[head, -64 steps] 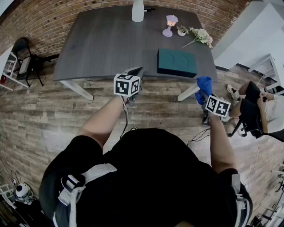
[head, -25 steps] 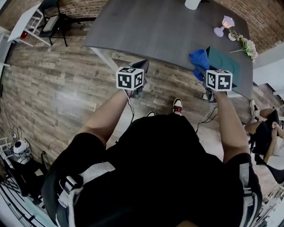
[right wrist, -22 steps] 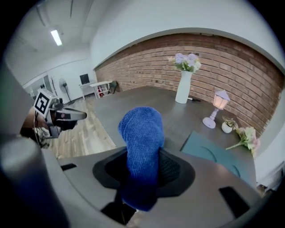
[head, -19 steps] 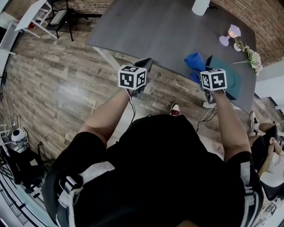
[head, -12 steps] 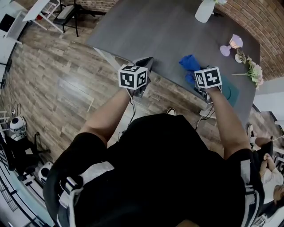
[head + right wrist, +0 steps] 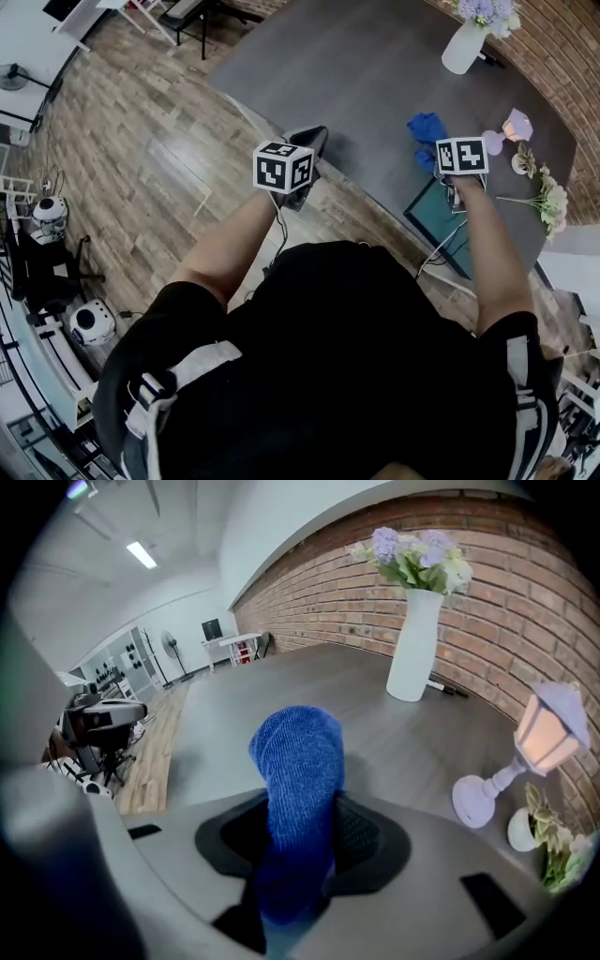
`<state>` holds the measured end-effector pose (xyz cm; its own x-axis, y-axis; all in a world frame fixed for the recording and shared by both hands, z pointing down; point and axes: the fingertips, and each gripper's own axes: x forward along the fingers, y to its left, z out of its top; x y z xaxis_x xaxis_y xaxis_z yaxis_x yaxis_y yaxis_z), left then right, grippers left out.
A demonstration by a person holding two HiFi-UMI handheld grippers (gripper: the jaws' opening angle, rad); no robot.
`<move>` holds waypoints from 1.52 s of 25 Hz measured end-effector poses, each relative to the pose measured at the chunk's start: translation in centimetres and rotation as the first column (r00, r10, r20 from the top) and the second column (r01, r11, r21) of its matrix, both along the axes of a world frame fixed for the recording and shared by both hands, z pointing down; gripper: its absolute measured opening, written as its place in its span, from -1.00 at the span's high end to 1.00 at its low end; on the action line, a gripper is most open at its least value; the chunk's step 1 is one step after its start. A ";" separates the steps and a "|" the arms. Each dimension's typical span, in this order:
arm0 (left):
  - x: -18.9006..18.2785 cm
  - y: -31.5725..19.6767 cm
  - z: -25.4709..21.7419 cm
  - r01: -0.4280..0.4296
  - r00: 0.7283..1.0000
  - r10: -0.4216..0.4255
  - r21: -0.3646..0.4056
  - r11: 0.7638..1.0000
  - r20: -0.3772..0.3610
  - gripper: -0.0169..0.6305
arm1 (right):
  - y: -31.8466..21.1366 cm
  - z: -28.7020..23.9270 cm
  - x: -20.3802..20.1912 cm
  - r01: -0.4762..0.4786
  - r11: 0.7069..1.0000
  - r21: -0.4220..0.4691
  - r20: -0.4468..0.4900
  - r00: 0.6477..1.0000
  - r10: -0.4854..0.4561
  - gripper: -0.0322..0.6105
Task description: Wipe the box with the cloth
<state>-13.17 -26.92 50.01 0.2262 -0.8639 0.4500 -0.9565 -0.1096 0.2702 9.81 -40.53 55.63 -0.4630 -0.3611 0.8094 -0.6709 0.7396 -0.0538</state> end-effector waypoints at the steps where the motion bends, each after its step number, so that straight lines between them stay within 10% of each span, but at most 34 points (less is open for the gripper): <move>1: 0.1 -0.1 -0.1 0.007 1.000 -0.007 0.000 1.000 0.003 0.92 | -0.6 -0.1 0.2 -0.005 1.000 -0.001 0.008 1.000 0.005 0.41; 13: 5.0 -3.7 0.1 -0.017 1.000 0.017 -0.012 1.000 -0.008 0.92 | -2.4 1.4 5.7 -0.043 0.996 -0.082 0.040 0.998 0.046 0.41; 24: 15.2 -8.9 -0.1 -0.276 0.961 0.276 -0.002 0.961 -0.015 0.92 | 0.7 0.1 17.3 -0.264 0.961 -0.085 0.053 0.962 0.269 0.41; 38: 20.6 -9.1 -1.2 -0.480 0.877 0.480 0.033 0.877 0.008 0.92 | 6.2 0.6 33.2 -0.670 0.740 -0.060 0.015 0.740 0.672 0.41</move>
<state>7.46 -36.07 48.77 0.6168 -0.6639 0.4229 -0.7843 -0.5637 0.2589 43.05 -34.38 56.23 -0.1420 -0.5504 0.8228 -0.9897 0.0942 -0.1078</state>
